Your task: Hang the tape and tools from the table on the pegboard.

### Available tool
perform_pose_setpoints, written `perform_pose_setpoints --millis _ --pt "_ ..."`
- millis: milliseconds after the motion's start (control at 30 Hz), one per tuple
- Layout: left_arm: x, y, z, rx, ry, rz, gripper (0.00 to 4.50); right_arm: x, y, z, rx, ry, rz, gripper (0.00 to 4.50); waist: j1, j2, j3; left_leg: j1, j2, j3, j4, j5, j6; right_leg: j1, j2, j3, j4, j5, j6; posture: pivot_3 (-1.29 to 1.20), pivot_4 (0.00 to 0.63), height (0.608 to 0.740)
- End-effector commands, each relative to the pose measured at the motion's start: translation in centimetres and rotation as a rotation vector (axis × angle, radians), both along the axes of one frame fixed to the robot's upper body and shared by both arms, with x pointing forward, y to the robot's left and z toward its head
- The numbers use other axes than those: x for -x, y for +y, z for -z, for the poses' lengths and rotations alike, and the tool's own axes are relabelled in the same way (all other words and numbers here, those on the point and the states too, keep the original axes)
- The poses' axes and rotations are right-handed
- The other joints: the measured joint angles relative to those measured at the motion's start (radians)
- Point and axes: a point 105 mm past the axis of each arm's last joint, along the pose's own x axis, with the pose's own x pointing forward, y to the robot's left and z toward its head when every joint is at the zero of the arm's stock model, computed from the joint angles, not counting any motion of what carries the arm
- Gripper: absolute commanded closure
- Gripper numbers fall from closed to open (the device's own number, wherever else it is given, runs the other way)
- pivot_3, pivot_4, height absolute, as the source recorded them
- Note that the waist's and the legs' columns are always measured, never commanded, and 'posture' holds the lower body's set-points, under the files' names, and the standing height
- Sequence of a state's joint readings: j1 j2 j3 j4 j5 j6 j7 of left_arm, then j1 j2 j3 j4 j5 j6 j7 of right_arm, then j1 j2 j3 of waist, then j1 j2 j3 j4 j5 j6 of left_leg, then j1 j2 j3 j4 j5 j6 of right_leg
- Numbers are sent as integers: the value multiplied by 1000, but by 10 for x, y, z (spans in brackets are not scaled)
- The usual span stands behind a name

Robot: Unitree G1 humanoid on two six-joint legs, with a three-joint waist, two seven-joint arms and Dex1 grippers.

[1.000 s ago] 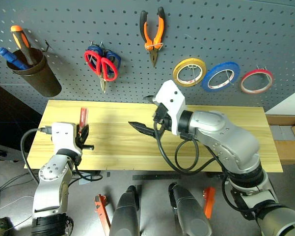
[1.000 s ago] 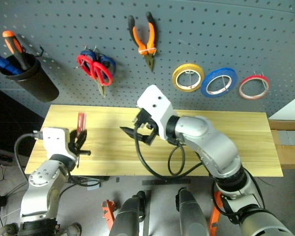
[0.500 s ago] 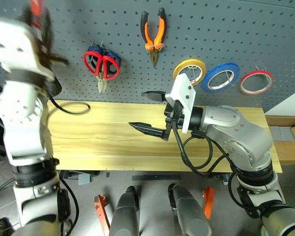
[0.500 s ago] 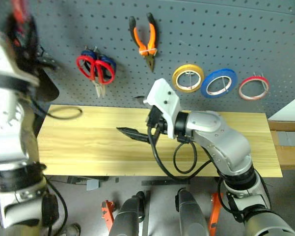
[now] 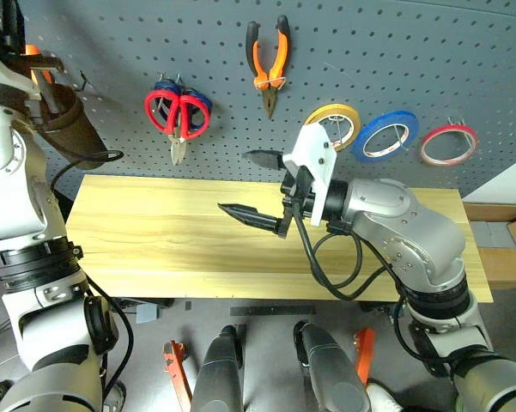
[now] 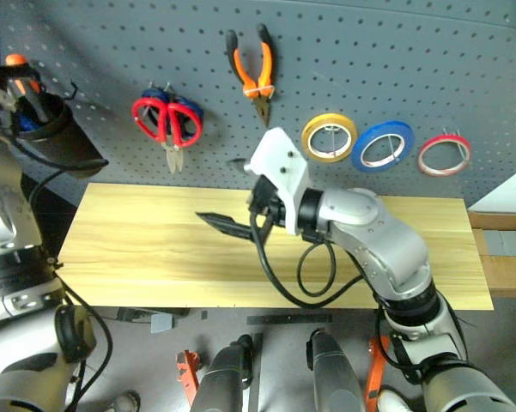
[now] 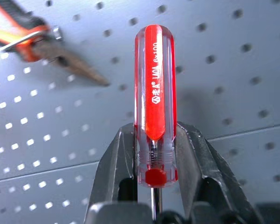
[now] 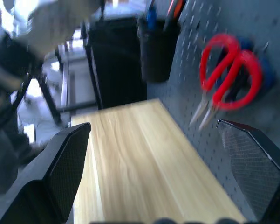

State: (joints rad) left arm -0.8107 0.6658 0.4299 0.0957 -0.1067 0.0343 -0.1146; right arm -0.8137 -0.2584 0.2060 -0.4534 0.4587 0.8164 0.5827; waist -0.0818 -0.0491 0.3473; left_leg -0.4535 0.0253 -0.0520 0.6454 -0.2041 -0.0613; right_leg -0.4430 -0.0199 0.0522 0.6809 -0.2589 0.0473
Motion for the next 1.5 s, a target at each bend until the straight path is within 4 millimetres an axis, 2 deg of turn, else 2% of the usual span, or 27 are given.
perform_pose_setpoints --millis 33,200,467,933,1367,1500 --pt "16 11 -9 -28 -67 -62 3723 7 -3 -32 -101 -91 -24 0 1 -2 -3 0 0 0 0 0 0 0 0 -2 0 0 0 -78 235 740" --pt "14 15 -1 -25 -58 -76 3723 9 -2 -39 -124 -110 -33 0 2 -8 -10 0 0 -2 0 0 0 0 -1 -6 0 1 -1 -79 230 740" --pt "0 17 13 10 -45 -81 3723 9 -1 -41 -131 -125 -35 0 1 -9 -17 0 1 -1 0 0 -1 0 -2 -7 1 1 -2 -93 225 740" --pt "-7 -17 -18 1 -126 52 3723 8 -2 -37 -115 -117 -24 0 14 -12 -35 0 1 -2 2 1 0 1 -1 -9 1 2 -4 -110 222 740" --pt "-25 3 30 54 -8 -14 3723 7 -3 -33 -104 -106 -18 0 -1 -12 -35 1 1 -2 2 1 0 1 -1 -9 2 3 -4 -118 232 740" --pt "-26 0 33 86 -24 22 2322 7 -3 -33 -103 -105 -18 0 -1 -12 -35 1 1 -2 2 0 0 1 -1 -9 2 3 -4 -122 231 740"
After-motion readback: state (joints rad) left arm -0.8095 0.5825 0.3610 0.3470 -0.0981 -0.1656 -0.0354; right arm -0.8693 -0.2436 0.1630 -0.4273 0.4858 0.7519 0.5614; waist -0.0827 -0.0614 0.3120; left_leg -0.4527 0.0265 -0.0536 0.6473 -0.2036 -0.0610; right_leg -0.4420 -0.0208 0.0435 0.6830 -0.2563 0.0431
